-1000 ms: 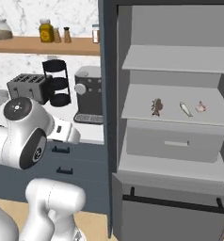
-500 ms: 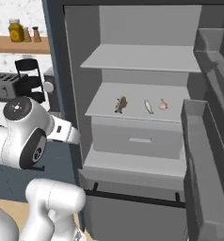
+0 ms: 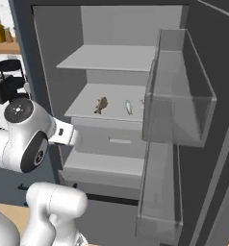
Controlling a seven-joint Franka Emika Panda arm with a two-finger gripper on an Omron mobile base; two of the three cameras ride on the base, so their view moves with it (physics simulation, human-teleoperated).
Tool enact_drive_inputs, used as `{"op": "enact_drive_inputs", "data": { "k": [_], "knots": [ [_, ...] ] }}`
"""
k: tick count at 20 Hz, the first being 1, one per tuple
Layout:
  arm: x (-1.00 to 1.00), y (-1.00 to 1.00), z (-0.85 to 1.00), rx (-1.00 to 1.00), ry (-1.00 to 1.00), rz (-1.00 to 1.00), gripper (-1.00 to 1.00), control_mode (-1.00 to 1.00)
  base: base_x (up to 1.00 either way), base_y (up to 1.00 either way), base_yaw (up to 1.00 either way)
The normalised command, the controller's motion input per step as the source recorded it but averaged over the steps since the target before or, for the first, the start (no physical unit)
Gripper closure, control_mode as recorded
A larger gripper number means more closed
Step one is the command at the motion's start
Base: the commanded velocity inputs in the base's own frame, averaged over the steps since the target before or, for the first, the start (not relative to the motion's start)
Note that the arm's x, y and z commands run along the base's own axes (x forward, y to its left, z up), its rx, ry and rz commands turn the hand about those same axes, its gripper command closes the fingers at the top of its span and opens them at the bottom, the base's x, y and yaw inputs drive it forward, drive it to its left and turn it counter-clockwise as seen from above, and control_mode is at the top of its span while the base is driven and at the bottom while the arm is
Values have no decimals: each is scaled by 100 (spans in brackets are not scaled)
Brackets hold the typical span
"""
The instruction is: Place one garlic and one fish in each tupperware on the nearby counter, to pack two identical lunches.
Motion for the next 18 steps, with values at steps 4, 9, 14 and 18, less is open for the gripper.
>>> {"op": "enact_drive_inputs", "data": {
  "k": [4, 9, 14, 18],
  "knots": [
    [0, 0, 0, 0, 0, 0, -100, 100, 23, -23, 0],
    [0, 0, 0, 0, 0, 0, -100, 100, 31, -26, 0],
    [0, 0, 0, 0, 0, 0, -100, 100, 45, -34, 0],
    [0, 0, 0, 0, 0, 0, -100, 100, 47, -33, 0]
  ]
}}
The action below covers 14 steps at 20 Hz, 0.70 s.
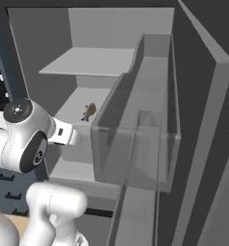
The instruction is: Place one garlic and one fish in each tupperware on the nearby counter, to pack two identical lunches.
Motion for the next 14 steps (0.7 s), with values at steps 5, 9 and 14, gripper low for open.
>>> {"op": "enact_drive_inputs", "data": {
  "k": [5, 9, 14],
  "knots": [
    [0, 0, 0, 0, 0, 0, -100, 100, 40, -8, 0],
    [26, 0, -17, 0, 0, 0, -100, -100, 9, 0, 0],
    [54, 15, -18, 0, 0, 0, -100, -100, 0, 0, 0]
  ]
}}
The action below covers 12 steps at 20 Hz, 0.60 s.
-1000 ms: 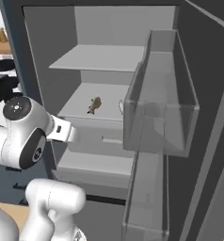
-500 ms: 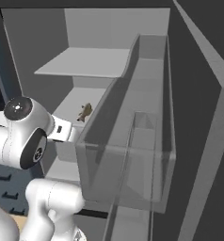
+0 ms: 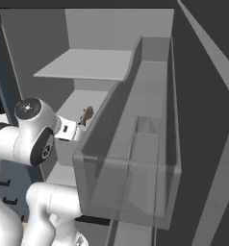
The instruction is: Place one garlic and one fish in each tupperware on the nearby counter, to pack two identical lunches.
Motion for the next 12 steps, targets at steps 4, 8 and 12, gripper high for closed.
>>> {"op": "enact_drive_inputs", "data": {
  "k": [4, 8, 12],
  "knots": [
    [76, 20, -6, 0, 0, 0, -100, -100, 0, 0, 0],
    [79, 10, 0, 1, 0, 0, -100, -100, 0, 0, 0],
    [67, 0, -11, 0, 0, 0, -100, -100, 0, 0, 0]
  ]
}}
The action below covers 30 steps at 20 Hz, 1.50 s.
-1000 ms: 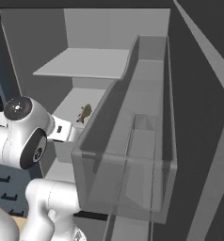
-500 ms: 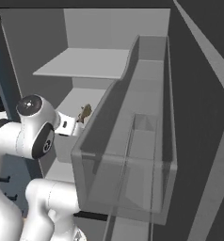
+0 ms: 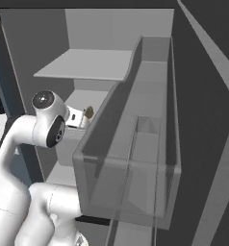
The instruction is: Place one garlic and one fish in each tupperware on the nearby counter, to pack two identical lunches.
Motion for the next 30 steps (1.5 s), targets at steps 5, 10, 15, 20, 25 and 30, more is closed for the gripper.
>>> {"op": "enact_drive_inputs", "data": {
  "k": [5, 10, 15, 20, 25, 30],
  "knots": [
    [61, 0, -22, 0, 4, 0, -100, -100, 0, 0, 0],
    [54, 0, -22, 0, 8, 0, -100, -100, 0, 0, 0],
    [42, 0, -25, 1, 6, 0, -100, -100, 0, 0, 0],
    [21, 13, -30, 0, 0, 3, -100, -100, 0, 0, 0],
    [19, 12, -27, 0, 0, 3, -100, -100, 0, 0, 0],
    [46, 1, -2, 0, 0, 0, -100, -100, 0, 0, 0]
  ]
}}
